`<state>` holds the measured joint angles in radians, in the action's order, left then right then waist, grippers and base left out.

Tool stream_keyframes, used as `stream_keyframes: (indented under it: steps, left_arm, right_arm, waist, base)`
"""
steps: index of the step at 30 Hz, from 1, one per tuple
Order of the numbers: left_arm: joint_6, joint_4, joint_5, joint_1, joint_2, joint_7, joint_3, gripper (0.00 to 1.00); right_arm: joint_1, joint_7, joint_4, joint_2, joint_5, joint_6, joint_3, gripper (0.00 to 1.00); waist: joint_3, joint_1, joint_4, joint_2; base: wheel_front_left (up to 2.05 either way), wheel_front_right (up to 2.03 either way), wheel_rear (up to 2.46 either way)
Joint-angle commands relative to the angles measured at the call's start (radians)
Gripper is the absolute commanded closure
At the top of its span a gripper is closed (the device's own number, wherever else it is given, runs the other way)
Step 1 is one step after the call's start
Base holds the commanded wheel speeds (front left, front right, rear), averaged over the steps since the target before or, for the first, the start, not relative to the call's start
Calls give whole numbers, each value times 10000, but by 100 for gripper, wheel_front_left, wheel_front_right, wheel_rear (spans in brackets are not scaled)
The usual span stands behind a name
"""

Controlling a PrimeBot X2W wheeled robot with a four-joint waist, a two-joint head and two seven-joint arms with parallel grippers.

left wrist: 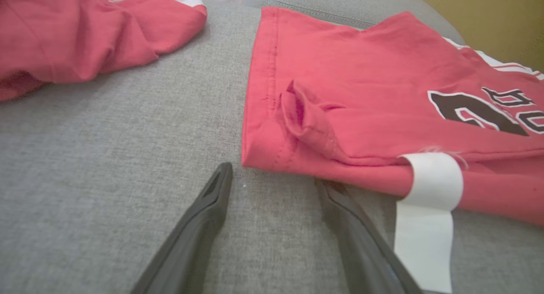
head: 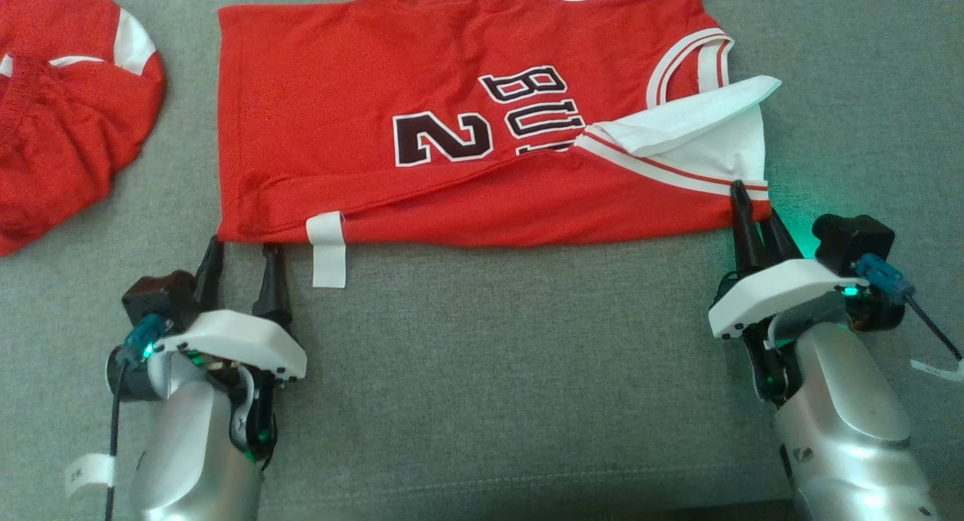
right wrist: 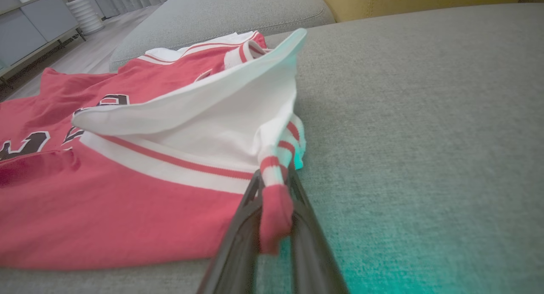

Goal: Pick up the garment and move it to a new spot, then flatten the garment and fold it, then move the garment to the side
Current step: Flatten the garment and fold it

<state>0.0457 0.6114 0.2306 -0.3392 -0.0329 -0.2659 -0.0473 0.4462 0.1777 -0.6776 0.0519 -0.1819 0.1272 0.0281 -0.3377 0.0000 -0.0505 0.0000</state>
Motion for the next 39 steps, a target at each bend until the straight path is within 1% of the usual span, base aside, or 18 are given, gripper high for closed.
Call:
stream_keyframes:
  steps: [1,6,13,14,15,16,26,35,39]
  left_arm:
    - [78,-112,-121,-43,-177,41,298,0]
    - [182,-77,-342,-141,-176,41,324,0]
    - [220,-15,-739,-384,-187,41,414,0]
    - [244,20,-776,-389,-187,41,403,27]
    - [263,60,-806,-400,-187,41,399,73]
    - [278,101,-835,-415,-186,41,395,100]
    - [394,73,-967,-458,-183,41,468,100]
    - [415,-100,-781,290,-177,41,550,100]
    - [324,-161,-486,697,-176,41,472,100]
  right_arm:
    - [301,116,202,-16,-84,35,280,100]
    - [385,143,171,-16,-159,35,381,100]
    - [465,201,101,-16,-238,35,443,100]
    - [461,212,84,-16,-255,35,449,100]
    - [459,223,71,-16,-271,35,456,100]
    - [461,233,57,-16,-281,35,460,100]
    - [525,359,-103,-16,-376,35,392,100]
    - [154,539,-423,-16,-569,35,362,100]
    - [-81,578,-541,-16,-650,35,355,100]
  waist:
    - [-20,0,5,0]
    - [-102,0,-26,0]
    - [-180,0,-144,0]
    - [-184,0,-156,0]
    - [-189,0,-167,0]
    - [-196,0,-177,0]
    - [-159,0,-200,0]
    - [822,0,-150,0]
    - [1238,0,-136,0]
  base:
    - [0,0,0]
    - [0,0,0]
    - [0,0,0]
    - [0,0,0]
    - [0,0,0]
    - [0,0,0]
    - [0,0,0]
    - [0,0,0]
    - [0,0,0]
